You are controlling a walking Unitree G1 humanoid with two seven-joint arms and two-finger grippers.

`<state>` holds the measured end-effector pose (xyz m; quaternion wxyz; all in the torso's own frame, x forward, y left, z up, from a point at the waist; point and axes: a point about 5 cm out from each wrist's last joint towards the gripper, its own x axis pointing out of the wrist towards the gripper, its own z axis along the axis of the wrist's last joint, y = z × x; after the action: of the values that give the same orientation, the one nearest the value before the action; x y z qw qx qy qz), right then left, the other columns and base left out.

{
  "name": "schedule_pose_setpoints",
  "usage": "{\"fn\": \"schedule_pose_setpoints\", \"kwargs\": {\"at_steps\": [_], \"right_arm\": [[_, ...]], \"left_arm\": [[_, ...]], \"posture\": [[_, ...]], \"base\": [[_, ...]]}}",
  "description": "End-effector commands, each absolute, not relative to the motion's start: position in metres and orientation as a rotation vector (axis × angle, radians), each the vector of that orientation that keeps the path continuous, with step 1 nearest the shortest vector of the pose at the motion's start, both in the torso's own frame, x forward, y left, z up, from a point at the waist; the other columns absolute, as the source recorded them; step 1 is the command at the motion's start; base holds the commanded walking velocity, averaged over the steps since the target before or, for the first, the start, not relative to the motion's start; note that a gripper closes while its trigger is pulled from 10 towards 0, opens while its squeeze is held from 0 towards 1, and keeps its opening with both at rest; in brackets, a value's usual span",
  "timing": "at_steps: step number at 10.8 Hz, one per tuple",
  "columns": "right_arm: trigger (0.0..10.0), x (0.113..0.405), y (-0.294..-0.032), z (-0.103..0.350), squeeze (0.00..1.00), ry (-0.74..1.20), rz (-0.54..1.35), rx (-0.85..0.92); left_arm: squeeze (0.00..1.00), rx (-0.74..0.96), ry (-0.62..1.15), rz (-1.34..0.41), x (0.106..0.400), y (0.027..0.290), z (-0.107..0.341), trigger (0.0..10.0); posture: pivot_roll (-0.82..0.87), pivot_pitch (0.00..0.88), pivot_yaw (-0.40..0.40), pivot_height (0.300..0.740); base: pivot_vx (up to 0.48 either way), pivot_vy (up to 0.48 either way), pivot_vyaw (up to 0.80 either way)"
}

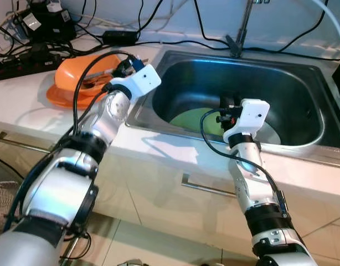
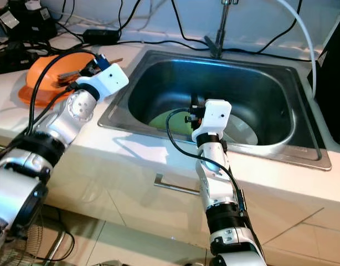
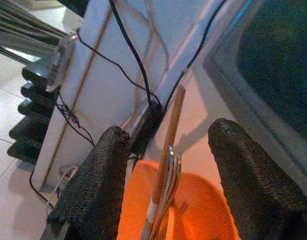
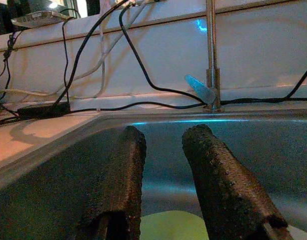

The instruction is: Kitchen organization

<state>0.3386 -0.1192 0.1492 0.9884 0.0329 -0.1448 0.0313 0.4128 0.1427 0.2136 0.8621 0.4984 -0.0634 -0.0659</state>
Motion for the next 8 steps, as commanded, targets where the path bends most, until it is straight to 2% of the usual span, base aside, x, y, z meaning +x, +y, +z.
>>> {"fn": "schedule_pose_setpoints", "kwargs": {"at_steps": [1,4,8], "right_arm": [[10.0,0.338,-0.118,0.151,0.00,-0.295,0.069,0.072],[10.0,0.335,-0.118,0.150,0.00,-0.298,0.062,0.073],[10.0,0.321,-0.122,0.144,0.00,-0.291,0.043,0.073]], "left_arm": [[0.00,1.062,-0.138,-0.128,0.415,0.142,0.219,10.0],[0.00,1.082,-0.081,-0.149,0.418,0.140,0.213,10.0],[0.00,1.103,-0.087,-0.124,0.420,0.139,0.218,10.0]], "posture": [[0.05,0.020,0.045,0.740],[0.03,0.031,0.054,0.740],[0.01,0.087,0.054,0.740]], "base": [[0.000,0.000,0.00],[0.000,0.000,0.00],[0.000,0.000,0.00]]}}
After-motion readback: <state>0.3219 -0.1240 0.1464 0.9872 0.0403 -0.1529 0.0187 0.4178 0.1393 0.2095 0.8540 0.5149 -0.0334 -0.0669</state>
